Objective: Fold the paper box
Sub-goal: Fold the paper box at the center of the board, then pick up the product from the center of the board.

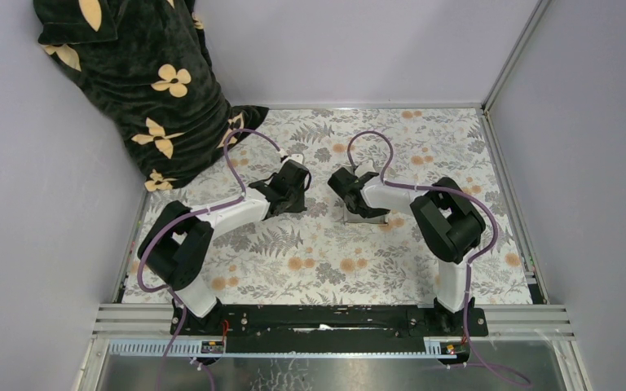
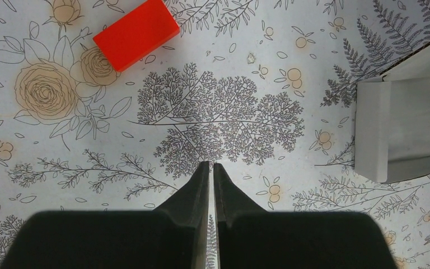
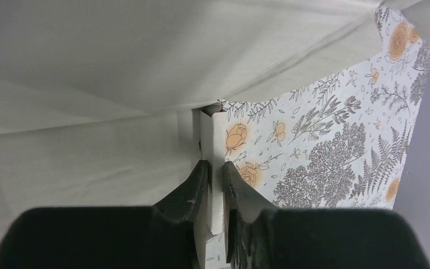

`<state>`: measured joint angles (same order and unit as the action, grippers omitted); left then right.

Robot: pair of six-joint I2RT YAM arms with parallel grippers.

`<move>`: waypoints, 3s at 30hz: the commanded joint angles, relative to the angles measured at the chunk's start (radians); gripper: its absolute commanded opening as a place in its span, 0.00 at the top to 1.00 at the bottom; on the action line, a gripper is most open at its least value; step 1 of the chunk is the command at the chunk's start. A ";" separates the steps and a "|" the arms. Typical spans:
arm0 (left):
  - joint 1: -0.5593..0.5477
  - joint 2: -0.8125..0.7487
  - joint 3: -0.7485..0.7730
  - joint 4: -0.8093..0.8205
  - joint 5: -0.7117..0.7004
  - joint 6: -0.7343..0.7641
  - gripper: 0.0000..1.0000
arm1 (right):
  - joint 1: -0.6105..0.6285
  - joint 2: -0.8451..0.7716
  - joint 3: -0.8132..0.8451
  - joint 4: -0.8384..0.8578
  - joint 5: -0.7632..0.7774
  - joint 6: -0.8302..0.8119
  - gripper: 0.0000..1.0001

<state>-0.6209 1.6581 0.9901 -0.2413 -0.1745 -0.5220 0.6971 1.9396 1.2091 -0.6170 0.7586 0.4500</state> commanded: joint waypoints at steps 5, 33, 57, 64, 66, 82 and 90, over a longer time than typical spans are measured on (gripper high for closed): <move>0.006 -0.013 0.011 0.024 0.000 0.014 0.89 | 0.015 0.036 0.016 -0.029 0.064 0.017 0.94; 0.006 -0.030 0.025 -0.006 0.015 -0.012 0.89 | -0.029 -0.163 -0.123 0.210 -0.312 -0.002 0.55; 0.220 0.115 0.267 -0.078 0.025 0.044 0.37 | -0.059 -0.404 -0.212 0.292 -0.511 -0.024 0.15; 0.268 0.247 0.327 -0.114 0.134 0.152 0.34 | -0.060 -0.428 -0.218 0.277 -0.550 -0.022 0.10; 0.268 0.267 0.321 -0.104 0.157 0.172 0.33 | -0.061 -0.440 -0.221 0.273 -0.553 -0.023 0.09; 0.259 0.354 0.312 -0.069 0.244 0.204 0.33 | -0.071 -0.465 -0.245 0.267 -0.562 -0.032 0.07; 0.225 0.355 0.300 -0.070 0.218 0.203 0.33 | -0.076 -0.467 -0.258 0.276 -0.565 -0.028 0.08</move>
<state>-0.3691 1.9812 1.3075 -0.3134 0.0441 -0.3355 0.6315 1.5112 0.9577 -0.3531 0.2138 0.4297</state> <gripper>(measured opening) 0.669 0.922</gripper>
